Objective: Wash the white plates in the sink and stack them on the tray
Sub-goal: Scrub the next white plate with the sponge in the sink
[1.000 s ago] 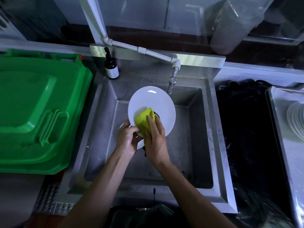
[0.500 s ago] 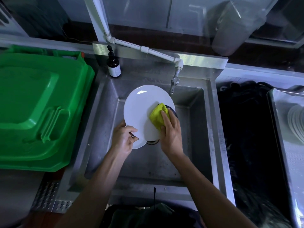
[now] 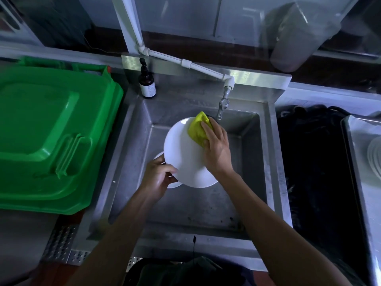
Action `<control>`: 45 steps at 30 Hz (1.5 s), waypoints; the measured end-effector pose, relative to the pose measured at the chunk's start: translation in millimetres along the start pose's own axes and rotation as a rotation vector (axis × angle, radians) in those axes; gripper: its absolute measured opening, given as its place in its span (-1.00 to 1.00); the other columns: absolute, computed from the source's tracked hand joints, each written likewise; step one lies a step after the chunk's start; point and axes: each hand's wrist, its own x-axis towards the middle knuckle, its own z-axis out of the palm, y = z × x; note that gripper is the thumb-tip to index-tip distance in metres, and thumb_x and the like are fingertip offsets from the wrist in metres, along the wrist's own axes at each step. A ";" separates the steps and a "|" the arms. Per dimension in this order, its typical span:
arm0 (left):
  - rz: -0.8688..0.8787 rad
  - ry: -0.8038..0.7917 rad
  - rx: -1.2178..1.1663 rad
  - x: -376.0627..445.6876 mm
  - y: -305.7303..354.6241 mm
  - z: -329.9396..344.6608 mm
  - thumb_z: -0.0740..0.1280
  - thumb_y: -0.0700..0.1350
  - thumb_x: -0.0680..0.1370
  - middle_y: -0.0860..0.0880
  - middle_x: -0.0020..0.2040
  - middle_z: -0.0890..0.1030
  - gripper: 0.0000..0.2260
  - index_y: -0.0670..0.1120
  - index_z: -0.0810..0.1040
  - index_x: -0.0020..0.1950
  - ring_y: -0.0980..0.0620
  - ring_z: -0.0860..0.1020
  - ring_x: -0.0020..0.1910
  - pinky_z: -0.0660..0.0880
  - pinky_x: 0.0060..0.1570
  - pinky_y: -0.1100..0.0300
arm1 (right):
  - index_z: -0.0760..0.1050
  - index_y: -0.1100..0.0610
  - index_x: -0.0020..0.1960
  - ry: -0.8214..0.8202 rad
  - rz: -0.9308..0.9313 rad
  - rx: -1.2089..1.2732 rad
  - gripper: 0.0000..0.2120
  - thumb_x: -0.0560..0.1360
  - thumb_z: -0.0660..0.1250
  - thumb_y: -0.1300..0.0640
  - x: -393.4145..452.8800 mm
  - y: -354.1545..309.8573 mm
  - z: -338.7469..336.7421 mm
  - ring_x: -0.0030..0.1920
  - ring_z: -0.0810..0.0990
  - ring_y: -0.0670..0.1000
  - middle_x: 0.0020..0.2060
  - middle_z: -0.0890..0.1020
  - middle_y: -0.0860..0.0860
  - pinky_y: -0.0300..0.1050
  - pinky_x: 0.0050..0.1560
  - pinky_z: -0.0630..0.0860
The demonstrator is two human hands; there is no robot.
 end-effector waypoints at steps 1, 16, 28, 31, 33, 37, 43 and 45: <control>-0.004 -0.012 0.013 -0.3 -0.3 0.6 0.31 -0.35 0.21 -0.21 -0.06 0.65 -0.57 -0.18 0.66 0.05 -0.20 0.59 -0.16 0.60 -0.10 -0.10 | 0.38 0.12 0.49 -0.010 -0.012 0.011 -0.45 0.49 0.13 0.24 1.3 -4.0 2.0 0.48 0.25 0.19 0.52 0.30 0.10 0.08 0.49 0.22; 0.141 -0.022 -0.013 5.6 2.9 2.2 0.16 -0.55 0.43 -0.19 -0.21 0.65 -0.62 -0.18 0.66 -0.12 -0.15 0.66 -0.24 0.59 -0.32 0.06 | 0.45 0.24 0.42 -0.152 -0.227 0.172 -0.47 0.50 0.27 0.03 -31.2 -43.0 23.7 0.38 0.42 0.25 0.45 0.39 0.20 0.14 0.38 0.37; 0.089 -0.077 0.041 4.3 0.4 -1.8 0.24 -0.44 0.34 -0.14 -0.23 0.65 -0.70 -0.13 0.64 -0.13 -0.15 0.65 -0.25 0.60 -0.29 0.01 | 0.41 0.21 0.45 -0.102 -0.314 0.121 -0.46 0.50 0.37 0.12 -33.2 -31.7 34.4 0.45 0.36 0.21 0.48 0.35 0.18 0.14 0.40 0.34; 0.069 -0.098 0.068 3.0 3.6 -2.8 0.28 -0.38 0.29 -0.15 -0.18 0.63 -0.68 -0.16 0.67 -0.04 -0.13 0.61 -0.24 0.59 -0.23 -0.01 | 0.35 0.17 0.49 -0.094 -0.315 0.084 -0.48 0.56 0.24 0.08 -17.2 -31.8 29.9 0.47 0.31 0.19 0.51 0.30 0.16 0.09 0.47 0.27; 0.053 -0.092 0.083 1.6 4.5 -2.3 0.30 -0.35 0.26 -0.18 -0.13 0.63 -0.61 -0.19 0.65 0.06 -0.15 0.60 -0.21 0.59 -0.20 -0.04 | 0.33 0.15 0.51 -0.064 -0.281 0.087 -0.54 0.63 0.14 0.10 -7.7 -28.6 25.7 0.48 0.30 0.20 0.51 0.29 0.16 0.07 0.49 0.24; 0.028 -0.059 0.080 -1.3 1.4 -3.1 0.30 -0.32 0.23 -0.20 -0.08 0.64 -0.55 -0.17 0.65 0.10 -0.18 0.59 -0.19 0.60 -0.16 -0.11 | 0.35 0.20 0.50 -0.011 -0.212 0.034 -0.58 0.64 0.19 0.24 8.2 -20.8 18.4 0.46 0.30 0.25 0.50 0.30 0.21 0.11 0.48 0.23; 0.041 0.015 0.007 -2.6 -1.8 -1.2 0.29 -0.30 0.22 -0.17 -0.07 0.65 -0.56 -0.17 0.64 0.08 -0.17 0.58 -0.22 0.59 -0.26 0.02 | 0.36 0.22 0.49 0.039 -0.098 -0.017 -0.57 0.62 0.22 0.28 11.2 0.1 9.8 0.46 0.30 0.28 0.50 0.30 0.22 0.12 0.47 0.25; 0.061 0.038 -0.031 -1.2 -2.2 0.5 0.28 -0.30 0.23 -0.18 -0.04 0.65 -0.56 -0.19 0.64 0.09 -0.16 0.60 -0.18 0.59 -0.26 0.04 | 0.35 0.23 0.49 0.040 -0.060 -0.016 -0.57 0.62 0.21 0.30 6.2 7.3 8.9 0.47 0.29 0.28 0.51 0.29 0.23 0.13 0.48 0.24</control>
